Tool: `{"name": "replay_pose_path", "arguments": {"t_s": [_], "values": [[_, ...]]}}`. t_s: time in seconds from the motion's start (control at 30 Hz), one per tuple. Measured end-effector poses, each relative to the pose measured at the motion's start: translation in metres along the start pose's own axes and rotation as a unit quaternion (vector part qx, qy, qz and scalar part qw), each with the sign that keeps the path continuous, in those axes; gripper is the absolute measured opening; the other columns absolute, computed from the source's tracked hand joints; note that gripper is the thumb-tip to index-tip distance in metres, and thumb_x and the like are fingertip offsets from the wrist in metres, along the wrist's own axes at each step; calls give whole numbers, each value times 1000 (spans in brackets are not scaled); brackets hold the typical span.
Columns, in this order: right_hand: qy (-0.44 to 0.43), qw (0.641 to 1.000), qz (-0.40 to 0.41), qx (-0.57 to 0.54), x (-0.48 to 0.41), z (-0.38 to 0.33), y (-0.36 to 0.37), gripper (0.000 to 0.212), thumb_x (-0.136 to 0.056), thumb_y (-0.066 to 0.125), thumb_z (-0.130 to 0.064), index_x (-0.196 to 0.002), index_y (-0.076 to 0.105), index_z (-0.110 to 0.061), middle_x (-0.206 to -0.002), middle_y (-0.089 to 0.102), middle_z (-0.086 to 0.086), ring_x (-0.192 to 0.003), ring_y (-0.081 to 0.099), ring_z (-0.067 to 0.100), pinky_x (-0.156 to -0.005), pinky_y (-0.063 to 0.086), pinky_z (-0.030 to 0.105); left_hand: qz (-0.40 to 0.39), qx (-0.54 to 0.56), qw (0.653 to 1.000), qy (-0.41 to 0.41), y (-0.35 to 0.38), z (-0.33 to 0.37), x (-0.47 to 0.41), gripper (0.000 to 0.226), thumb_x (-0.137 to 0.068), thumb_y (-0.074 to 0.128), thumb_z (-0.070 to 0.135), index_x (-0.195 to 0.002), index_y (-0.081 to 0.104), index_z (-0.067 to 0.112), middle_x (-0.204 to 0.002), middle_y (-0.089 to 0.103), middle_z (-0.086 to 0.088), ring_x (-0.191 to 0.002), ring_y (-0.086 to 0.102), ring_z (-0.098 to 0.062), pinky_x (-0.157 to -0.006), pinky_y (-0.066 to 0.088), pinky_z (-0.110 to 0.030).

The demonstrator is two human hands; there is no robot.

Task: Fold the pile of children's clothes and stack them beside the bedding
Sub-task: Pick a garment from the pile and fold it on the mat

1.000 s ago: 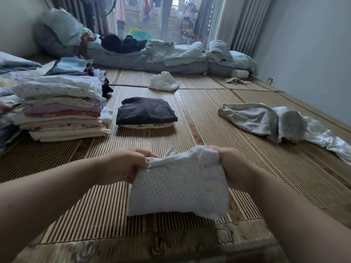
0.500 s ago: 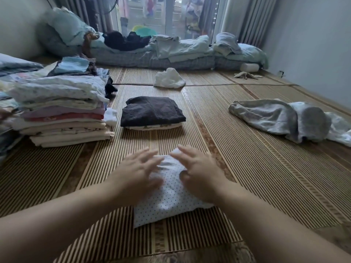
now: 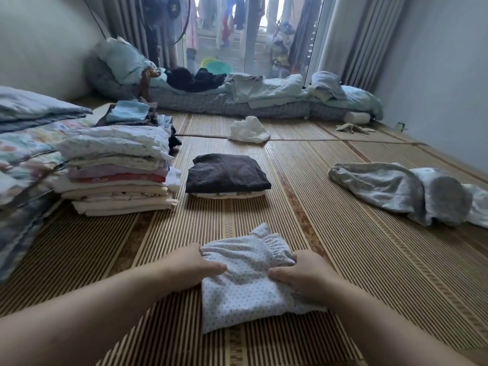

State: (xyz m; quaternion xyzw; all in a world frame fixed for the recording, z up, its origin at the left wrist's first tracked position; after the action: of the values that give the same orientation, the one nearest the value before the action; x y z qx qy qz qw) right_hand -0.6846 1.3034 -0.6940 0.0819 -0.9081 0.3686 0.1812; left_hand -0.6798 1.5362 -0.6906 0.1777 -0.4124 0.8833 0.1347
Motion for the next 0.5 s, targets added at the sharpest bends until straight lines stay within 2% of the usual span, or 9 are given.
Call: {"name": "replay_pose_path", "arguments": {"t_s": [0.07, 0.1, 0.13, 0.17, 0.23, 0.3, 0.37, 0.43, 0.5], "values": [[0, 998, 0, -61, 0, 3, -2, 20, -78, 76, -30, -91, 66, -19, -86, 72, 0, -73, 72, 14, -69, 61, 34, -37, 114, 992, -27, 10, -1, 7, 56, -77, 76, 40, -119, 44, 21, -100, 65, 4, -80, 68, -10, -60, 56, -24], [4, 996, 4, -89, 1, 5, -4, 26, -77, 77, -27, -97, 62, -18, -90, 71, 2, -74, 72, 16, -68, 61, 35, -56, 185, 981, -32, 17, 0, 11, 86, -74, 79, 35, -141, 26, 33, -115, 60, -1, -88, 65, -13, -68, 55, -28], [10, 993, 6, -119, 2, 7, -6, 36, -77, 78, -24, -105, 57, -16, -96, 68, 4, -77, 72, 18, -67, 61, 36, -72, 264, 961, -37, 24, 1, 13, 106, -70, 82, 27, -146, 11, 44, -131, 51, -7, -97, 62, -19, -78, 54, -35], [15, 988, 4, -153, 2, 9, -7, 50, -75, 78, -20, -116, 50, -14, -101, 65, 7, -80, 72, 22, -67, 61, 38, -83, 340, 936, -35, 28, 4, 16, 115, -67, 83, 18, -145, 5, 51, -140, 43, -13, -103, 60, -26, -84, 54, -42], [11, 978, -8, -207, 3, 11, -7, 82, -72, 80, -13, -137, 32, -25, -110, 60, 8, -84, 71, 25, -66, 61, 38, -86, 439, 894, -23, 35, 10, 22, 115, -67, 78, 3, -144, 9, 55, -141, 39, -17, -102, 62, -36, -78, 58, -47], [-25, 983, -14, -182, 5, 7, -9, 101, -72, 78, -7, -146, 19, -42, -120, 52, 0, -88, 69, 25, -66, 60, 35, -89, 461, 882, -33, 41, 14, 26, 101, -74, 71, -2, -142, 22, 53, -129, 49, -17, -100, 63, -39, -78, 57, -50], [-44, 983, -43, -173, 7, 6, -5, 94, -75, 73, 0, -145, 27, -43, -125, 47, -2, -90, 69, 29, -72, 60, 40, -144, 461, 875, -36, 51, 22, 30, 73, -81, 64, -3, -126, 40, 49, -115, 57, -17, -99, 66, -40, -83, 55, -54], [-37, 979, -85, -184, 11, 7, 2, 78, -75, 70, 4, -140, 45, -31, -122, 54, 3, -88, 71, 27, -76, 60, 41, -190, 449, 872, -43, 59, 25, 33, 61, -86, 60, -1, -129, 45, 40, -117, 61, -18, -95, 69, -38, -81, 56, -51], [-33, 977, -94, -187, 15, 9, 3, 72, -72, 71, 8, -135, 52, -24, -110, 58, 4, -85, 72, 21, -75, 60, 37, -139, 360, 922, 6, 55, 26, 26, 67, -84, 63, 2, -139, 41, 33, -118, 62, -11, -92, 71, -29, -77, 59, -41]]}}
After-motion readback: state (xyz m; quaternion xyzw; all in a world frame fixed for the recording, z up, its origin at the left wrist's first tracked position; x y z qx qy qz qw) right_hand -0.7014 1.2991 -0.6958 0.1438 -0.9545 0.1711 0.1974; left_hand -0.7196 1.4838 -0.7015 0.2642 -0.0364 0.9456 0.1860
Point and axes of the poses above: each hand's wrist, its own x-axis away from the middle knuckle, its own y-axis out of the palm, z = x × y, the point moved 9 cm from there along -x, towards the middle knuckle
